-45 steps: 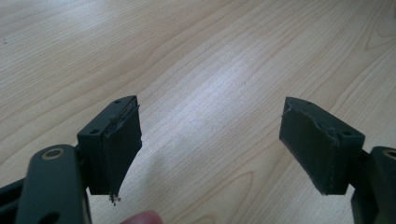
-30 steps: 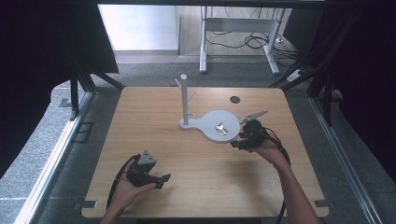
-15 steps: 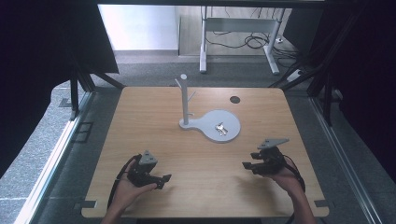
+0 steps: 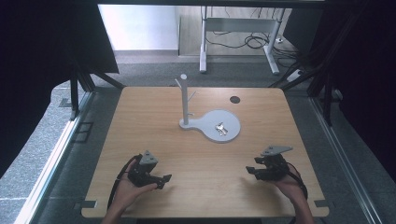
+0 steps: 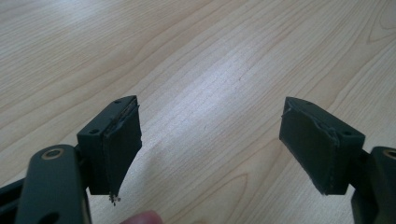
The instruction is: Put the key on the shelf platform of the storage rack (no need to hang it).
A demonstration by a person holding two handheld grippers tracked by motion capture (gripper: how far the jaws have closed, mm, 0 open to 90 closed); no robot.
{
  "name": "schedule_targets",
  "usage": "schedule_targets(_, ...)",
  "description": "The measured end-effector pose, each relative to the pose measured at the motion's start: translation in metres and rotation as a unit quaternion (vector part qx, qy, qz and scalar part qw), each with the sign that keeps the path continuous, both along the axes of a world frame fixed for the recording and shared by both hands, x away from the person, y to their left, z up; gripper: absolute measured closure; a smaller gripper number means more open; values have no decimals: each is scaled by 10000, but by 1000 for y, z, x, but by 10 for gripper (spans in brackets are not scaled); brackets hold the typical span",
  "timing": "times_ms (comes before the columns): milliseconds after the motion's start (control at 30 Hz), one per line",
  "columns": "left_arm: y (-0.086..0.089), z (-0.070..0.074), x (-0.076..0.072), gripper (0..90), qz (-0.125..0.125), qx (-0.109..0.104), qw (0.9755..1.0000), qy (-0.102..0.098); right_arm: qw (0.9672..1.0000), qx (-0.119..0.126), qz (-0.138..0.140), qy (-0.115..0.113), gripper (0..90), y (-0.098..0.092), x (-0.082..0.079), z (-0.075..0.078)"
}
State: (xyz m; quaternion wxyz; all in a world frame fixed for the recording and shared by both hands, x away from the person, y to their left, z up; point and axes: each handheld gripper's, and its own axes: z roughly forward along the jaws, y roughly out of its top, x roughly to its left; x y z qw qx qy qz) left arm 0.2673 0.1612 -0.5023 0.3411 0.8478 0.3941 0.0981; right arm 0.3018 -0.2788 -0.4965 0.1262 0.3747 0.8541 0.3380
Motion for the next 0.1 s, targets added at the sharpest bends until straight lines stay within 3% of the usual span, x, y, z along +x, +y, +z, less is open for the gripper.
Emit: schedule_targets(100,-1,0,0,212,-8,9,10000,5,9999,-105,-127,-33,419,-1,1,-7)
